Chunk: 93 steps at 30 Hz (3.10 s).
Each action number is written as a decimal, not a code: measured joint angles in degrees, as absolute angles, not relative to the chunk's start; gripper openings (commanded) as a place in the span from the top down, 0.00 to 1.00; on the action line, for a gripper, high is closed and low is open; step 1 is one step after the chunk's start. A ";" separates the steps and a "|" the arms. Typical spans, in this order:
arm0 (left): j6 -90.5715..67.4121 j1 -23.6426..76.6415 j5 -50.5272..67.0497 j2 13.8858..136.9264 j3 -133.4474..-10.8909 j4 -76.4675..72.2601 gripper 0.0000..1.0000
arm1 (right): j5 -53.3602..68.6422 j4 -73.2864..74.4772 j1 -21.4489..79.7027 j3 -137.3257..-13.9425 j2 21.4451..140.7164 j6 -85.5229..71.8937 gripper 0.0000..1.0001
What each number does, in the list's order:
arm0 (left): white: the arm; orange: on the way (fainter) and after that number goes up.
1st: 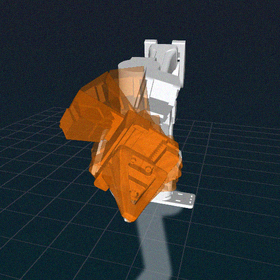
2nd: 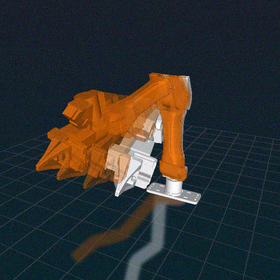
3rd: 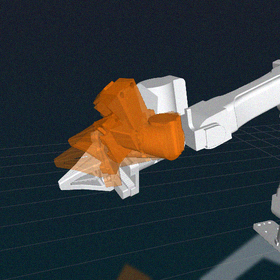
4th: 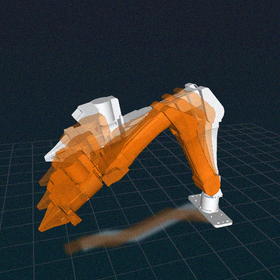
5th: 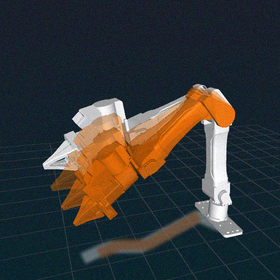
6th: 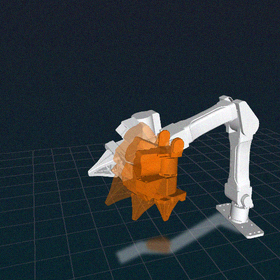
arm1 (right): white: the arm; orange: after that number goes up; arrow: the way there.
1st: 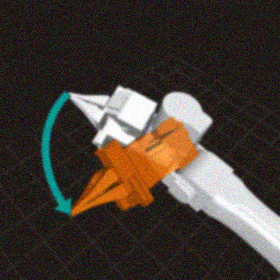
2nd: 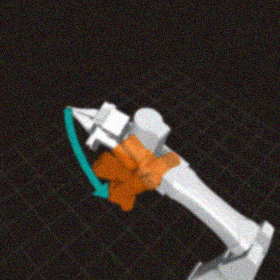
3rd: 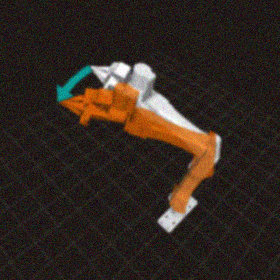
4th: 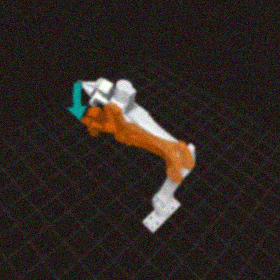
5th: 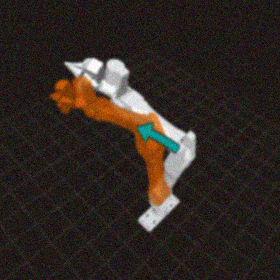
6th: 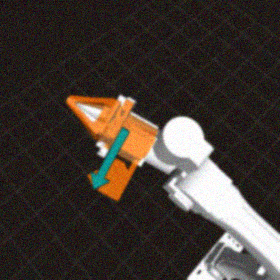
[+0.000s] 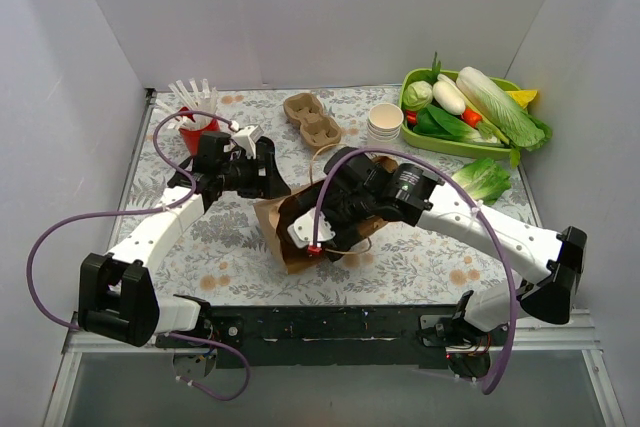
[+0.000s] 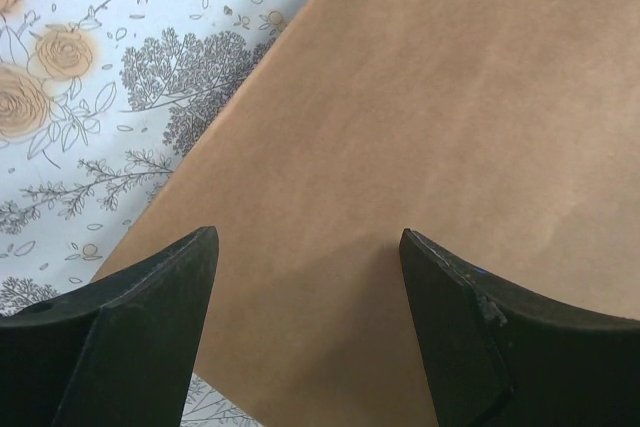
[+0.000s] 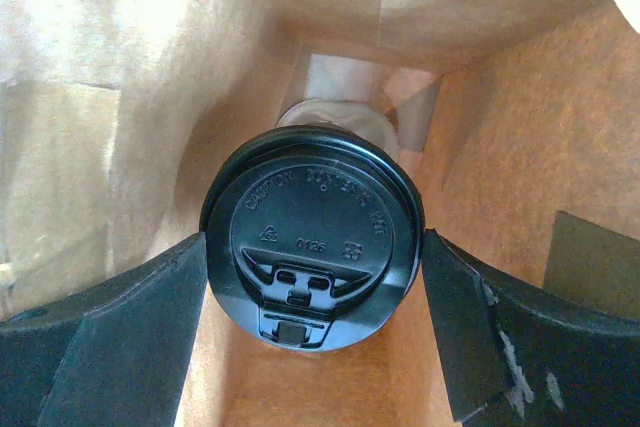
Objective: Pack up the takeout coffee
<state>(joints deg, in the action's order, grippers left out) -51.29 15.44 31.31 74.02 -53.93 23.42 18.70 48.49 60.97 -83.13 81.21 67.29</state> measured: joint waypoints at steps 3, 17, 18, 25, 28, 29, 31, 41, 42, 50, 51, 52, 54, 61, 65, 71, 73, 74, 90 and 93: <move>-52.99 15.16 31.38 74.00 -52.73 23.03 0.27 | 16.40 47.77 61.82 -82.30 81.56 64.93 0.99; -53.45 12.84 33.04 73.69 -51.44 23.81 0.28 | 5.39 38.52 63.57 -77.84 84.38 57.60 0.99; -53.21 12.67 33.17 73.69 -51.31 24.21 0.28 | 4.97 38.06 63.61 -77.60 84.40 57.30 0.99; -51.92 11.03 34.17 74.00 -50.96 25.71 0.30 | 3.01 34.46 63.64 -77.21 84.42 55.46 0.99; -51.48 10.61 34.72 74.54 -50.52 25.43 0.30 | 2.79 34.33 63.35 -77.47 84.42 55.35 0.99; -51.40 10.55 34.76 74.56 -50.09 25.36 0.29 | 2.83 34.28 63.29 -77.47 84.42 55.42 0.99; -51.29 10.41 34.92 74.56 -49.19 25.39 0.29 | 3.16 34.26 63.00 -77.45 84.42 55.66 0.99; -50.46 10.24 34.92 74.87 -48.42 25.67 0.28 | 9.98 33.01 60.90 -75.64 84.44 60.16 0.99; -50.11 10.22 34.85 75.02 -48.45 25.65 0.28 | 10.79 33.26 60.60 -75.64 84.44 60.66 0.99; -47.64 8.97 32.12 75.92 -48.49 24.67 0.27 | 14.96 33.82 59.75 -70.85 81.17 62.48 0.99; -47.53 8.78 31.92 75.99 -48.56 24.40 0.27 | 15.20 33.85 59.75 -69.54 79.92 62.57 0.99; -47.46 8.69 31.79 76.20 -48.82 24.32 0.27 | 15.35 33.63 59.75 -68.25 78.59 62.61 0.99; -47.35 8.62 31.42 76.93 -49.65 24.05 0.27 | 15.53 32.64 59.75 -65.49 75.55 62.87 0.99; -47.29 8.56 31.03 79.37 -53.17 24.38 0.27 | 15.90 27.35 59.72 -60.66 72.49 64.69 0.99; -46.46 8.47 31.03 80.51 -54.37 25.91 0.27 | 16.95 24.77 59.07 -58.61 72.69 65.63 0.99; -45.60 8.32 30.94 81.84 -55.64 27.81 0.27 | 19.59 22.72 56.86 -58.59 74.17 66.50 0.99; -45.41 8.32 30.94 82.00 -55.88 28.10 0.27 | 21.08 22.33 56.10 -58.59 74.56 67.11 0.99; -45.34 8.32 30.94 82.04 -55.90 28.12 0.27 | 21.69 22.28 55.77 -58.61 74.76 67.57 0.99; -44.75 7.99 31.64 82.06 -55.99 29.74 0.27 | 28.95 25.06 54.68 -63.88 81.78 73.80 0.99; -44.75 7.99 31.99 82.04 -55.96 29.76 0.27 | 29.52 25.15 54.96 -64.55 82.81 74.02 0.99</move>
